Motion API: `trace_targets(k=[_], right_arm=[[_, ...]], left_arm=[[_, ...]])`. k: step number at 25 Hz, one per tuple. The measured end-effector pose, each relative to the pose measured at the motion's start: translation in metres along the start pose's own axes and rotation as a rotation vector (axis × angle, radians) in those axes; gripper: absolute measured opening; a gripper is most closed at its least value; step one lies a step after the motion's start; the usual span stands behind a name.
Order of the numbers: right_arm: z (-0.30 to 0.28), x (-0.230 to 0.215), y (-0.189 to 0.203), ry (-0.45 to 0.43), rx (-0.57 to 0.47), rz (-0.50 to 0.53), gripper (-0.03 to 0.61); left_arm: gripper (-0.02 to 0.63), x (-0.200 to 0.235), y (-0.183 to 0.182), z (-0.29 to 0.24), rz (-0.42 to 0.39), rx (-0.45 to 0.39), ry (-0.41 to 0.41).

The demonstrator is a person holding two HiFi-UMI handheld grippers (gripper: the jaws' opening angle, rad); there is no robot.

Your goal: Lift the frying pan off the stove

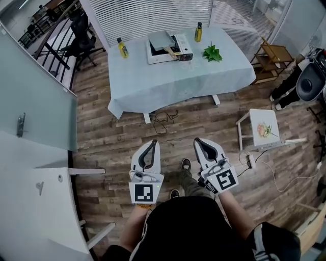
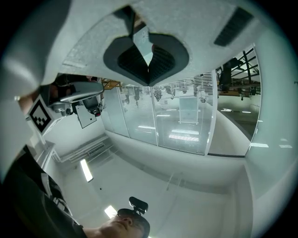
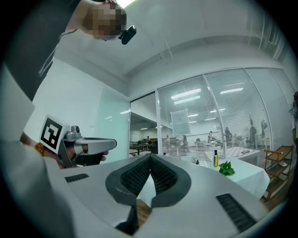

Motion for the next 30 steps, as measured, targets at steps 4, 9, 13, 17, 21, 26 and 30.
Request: trace_targets(k=[4,9,13,17,21,26,30], right_arm=[[-0.031,-0.043,-0.013,-0.015,-0.004,-0.009,0.002],[-0.061,-0.11,-0.032,-0.024,-0.017,-0.031,0.002],[-0.081,-0.158,-0.039,-0.019,-0.032,-0.032,0.002],[-0.093,-0.182,-0.042,-0.013,-0.041,-0.053,0.002],[-0.104,-0.201,-0.037,-0.004,-0.022,-0.066,0.002],[-0.125,-0.226,-0.033,0.011,0.0,-0.067,0.002],[-0.151,-0.243,-0.036,0.021,0.006,-0.051,0.002]], left_arm=[[0.018,0.004,-0.002,-0.053,-0.026,0.006,0.001],[0.018,-0.004,-0.007,-0.125,-0.086,0.047,0.041],[0.017,-0.013,-0.005,-0.168,-0.062,0.056,0.025],[0.018,-0.009,-0.001,-0.187,-0.059,0.076,0.005],[0.018,0.002,0.01,-0.206,-0.062,0.109,-0.011],[0.018,0.012,0.027,-0.237,-0.04,0.104,-0.013],[0.018,0.026,0.043,-0.269,-0.028,0.093,-0.005]])
Point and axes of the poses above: the fingertips, and each gripper's own axes: z backward along the fingers, x to its left, y out of its underside, the point moved 8 cm from there along z, backward along the fingers, and after that the axes turned 14 degrees about -z, right-handed, at the moved point
